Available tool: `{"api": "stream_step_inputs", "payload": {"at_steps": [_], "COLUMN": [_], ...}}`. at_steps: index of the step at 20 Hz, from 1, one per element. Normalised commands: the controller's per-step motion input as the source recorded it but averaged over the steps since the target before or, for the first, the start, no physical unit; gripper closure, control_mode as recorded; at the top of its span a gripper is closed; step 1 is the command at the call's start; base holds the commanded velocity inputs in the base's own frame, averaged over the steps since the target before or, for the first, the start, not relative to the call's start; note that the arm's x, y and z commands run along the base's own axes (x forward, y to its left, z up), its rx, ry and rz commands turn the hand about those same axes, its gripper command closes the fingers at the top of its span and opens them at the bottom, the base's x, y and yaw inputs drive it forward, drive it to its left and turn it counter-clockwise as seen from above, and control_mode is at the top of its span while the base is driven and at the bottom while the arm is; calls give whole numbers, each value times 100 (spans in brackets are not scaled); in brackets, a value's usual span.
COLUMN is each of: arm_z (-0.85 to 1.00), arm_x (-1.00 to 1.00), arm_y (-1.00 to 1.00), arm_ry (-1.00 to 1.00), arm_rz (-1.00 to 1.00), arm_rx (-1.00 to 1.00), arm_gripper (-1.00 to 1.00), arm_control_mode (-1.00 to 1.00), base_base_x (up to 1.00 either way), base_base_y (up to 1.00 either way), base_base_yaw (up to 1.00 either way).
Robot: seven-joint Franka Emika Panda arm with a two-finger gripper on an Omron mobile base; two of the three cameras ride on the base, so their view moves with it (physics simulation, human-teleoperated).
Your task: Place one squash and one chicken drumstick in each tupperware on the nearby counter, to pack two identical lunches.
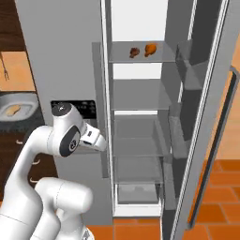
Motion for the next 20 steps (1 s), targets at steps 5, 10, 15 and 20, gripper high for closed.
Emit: {"api": "stream_step_inputs", "payload": {"at_steps": [5, 10, 15, 20], "arm_z": [0, 0, 0, 0], "arm_x": [0, 0, 0, 0], "arm_y": [0, 0, 0, 0], "arm_ry": [0, 0, 0, 0], "arm_rz": [0, 0, 0, 0], "arm_rx": [0, 0, 0, 0], "arm_gripper": [-100, -100, -100, -100], "arm_control_mode": [100, 100, 100, 100], "base_base_x": [19, 21, 0, 16], "base_base_y": [-77, 0, -18, -41], "base_base_yaw": [2, 16, 15, 5]}}
